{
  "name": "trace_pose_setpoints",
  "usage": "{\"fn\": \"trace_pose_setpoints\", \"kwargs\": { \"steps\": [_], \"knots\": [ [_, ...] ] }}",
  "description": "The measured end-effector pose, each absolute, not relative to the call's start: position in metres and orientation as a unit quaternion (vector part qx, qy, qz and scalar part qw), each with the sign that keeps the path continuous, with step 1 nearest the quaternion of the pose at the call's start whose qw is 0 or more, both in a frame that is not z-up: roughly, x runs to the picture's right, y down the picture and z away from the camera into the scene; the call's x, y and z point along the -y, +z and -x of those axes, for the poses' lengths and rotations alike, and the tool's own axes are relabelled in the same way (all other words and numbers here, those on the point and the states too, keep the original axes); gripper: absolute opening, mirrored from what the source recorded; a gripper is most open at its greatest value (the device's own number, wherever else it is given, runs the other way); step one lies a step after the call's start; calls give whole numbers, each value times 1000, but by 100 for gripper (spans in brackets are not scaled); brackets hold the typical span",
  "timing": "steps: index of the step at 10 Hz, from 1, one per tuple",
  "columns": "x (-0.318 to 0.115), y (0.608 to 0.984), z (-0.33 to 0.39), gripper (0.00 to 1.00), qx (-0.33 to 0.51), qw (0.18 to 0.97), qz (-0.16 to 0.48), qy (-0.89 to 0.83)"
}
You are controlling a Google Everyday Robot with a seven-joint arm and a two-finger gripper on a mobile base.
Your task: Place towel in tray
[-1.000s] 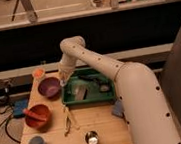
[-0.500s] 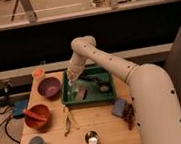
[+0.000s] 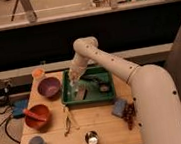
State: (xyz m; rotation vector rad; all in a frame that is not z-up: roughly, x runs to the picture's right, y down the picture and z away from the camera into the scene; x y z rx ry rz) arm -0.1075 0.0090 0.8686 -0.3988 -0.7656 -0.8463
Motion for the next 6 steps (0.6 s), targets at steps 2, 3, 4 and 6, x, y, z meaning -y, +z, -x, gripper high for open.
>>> {"fn": "trace_pose_setpoints", "kwargs": {
  "steps": [2, 3, 4, 6],
  "knots": [
    [-11, 867, 113, 65, 381, 811, 178, -406],
    [-11, 865, 115, 74, 394, 805, 168, -410],
    [-12, 863, 118, 79, 410, 797, 153, -417],
    [-12, 861, 121, 80, 424, 787, 135, -428]
  ]
}}
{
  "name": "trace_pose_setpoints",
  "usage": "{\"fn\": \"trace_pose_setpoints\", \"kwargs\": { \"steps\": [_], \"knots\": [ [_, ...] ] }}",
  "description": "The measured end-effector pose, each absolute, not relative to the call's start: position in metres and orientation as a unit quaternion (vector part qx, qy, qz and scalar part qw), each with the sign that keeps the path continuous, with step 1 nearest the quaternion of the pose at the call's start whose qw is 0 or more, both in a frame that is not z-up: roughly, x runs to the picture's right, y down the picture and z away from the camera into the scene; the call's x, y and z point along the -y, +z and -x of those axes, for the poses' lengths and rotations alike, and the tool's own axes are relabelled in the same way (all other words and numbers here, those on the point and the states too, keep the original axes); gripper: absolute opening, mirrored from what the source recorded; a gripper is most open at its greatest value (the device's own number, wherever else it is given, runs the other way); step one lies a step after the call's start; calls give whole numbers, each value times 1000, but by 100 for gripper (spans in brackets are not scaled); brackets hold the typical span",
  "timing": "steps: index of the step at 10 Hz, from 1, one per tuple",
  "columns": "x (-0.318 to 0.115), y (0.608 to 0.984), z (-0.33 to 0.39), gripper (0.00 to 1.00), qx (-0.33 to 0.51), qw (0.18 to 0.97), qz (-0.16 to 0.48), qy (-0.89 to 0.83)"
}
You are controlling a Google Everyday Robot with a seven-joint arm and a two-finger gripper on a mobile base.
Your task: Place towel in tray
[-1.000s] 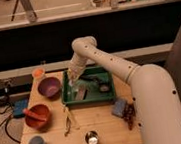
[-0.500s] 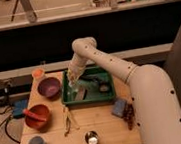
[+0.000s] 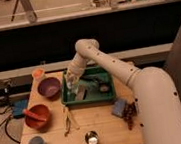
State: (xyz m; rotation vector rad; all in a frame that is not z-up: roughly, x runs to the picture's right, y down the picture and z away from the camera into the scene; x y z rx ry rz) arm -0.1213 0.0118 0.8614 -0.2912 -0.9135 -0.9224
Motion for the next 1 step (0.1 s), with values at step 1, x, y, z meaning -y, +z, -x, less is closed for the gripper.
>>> {"fn": "trace_pose_setpoints", "kwargs": {
  "steps": [1],
  "knots": [
    [-12, 860, 124, 80, 428, 783, 127, -433]
  ]
}}
